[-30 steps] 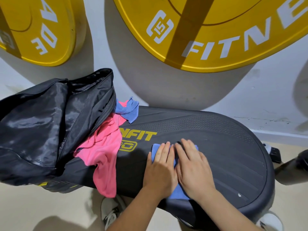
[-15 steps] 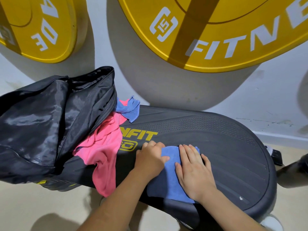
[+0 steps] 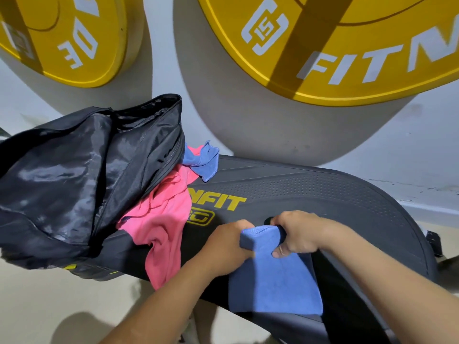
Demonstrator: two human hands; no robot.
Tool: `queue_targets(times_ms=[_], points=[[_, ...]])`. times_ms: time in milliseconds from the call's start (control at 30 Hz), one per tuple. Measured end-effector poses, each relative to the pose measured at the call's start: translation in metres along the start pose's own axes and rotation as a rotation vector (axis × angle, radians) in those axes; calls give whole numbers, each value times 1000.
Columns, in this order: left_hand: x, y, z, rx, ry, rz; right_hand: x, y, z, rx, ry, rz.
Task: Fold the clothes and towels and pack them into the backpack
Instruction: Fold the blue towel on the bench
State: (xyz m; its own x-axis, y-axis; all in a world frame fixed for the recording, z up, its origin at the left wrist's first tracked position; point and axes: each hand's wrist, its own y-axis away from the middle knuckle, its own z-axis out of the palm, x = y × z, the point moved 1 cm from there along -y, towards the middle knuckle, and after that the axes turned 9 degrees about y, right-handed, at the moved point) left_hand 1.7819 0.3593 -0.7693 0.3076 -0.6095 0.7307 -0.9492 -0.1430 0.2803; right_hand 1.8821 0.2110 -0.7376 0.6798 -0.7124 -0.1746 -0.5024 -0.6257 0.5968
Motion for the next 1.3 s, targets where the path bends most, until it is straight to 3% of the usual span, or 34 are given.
queue_targets(times_ms=[100, 200, 333, 467, 533, 733, 967, 1100, 1200, 1233, 1300], points=[[-12, -1, -15, -24, -11, -42, -7, -13, -13, -61, -76, -73], [-22, -2, -40, 39, 44, -67, -11, -21, -30, 19, -175, -155], [-2, -5, -90, 291, 257, 19, -17, -15, -76, 392, -191, -241], [25, -2, -118, 541, 97, 325, -22, -5, -92, 915, 49, -222], [14, 3, -102, 600, -27, 425, -22, -7, -69, 1011, 161, -226], [-49, 33, -15, 241, -483, 483, -17, -11, 42, 751, 308, -299], [-36, 22, 2, 199, -715, 379, -19, -10, 40, 720, 340, -290], [-39, 20, 13, 238, -691, 378, -30, 6, 13, 531, 395, -266], [-39, 31, 17, 264, -705, 446, -30, 17, -11, 209, 144, -254], [-39, 37, 18, 242, -718, 469, -30, 18, -15, 228, -13, -284], [-37, 54, 25, 218, -730, 510, -35, 12, -9, 489, -122, -330]])
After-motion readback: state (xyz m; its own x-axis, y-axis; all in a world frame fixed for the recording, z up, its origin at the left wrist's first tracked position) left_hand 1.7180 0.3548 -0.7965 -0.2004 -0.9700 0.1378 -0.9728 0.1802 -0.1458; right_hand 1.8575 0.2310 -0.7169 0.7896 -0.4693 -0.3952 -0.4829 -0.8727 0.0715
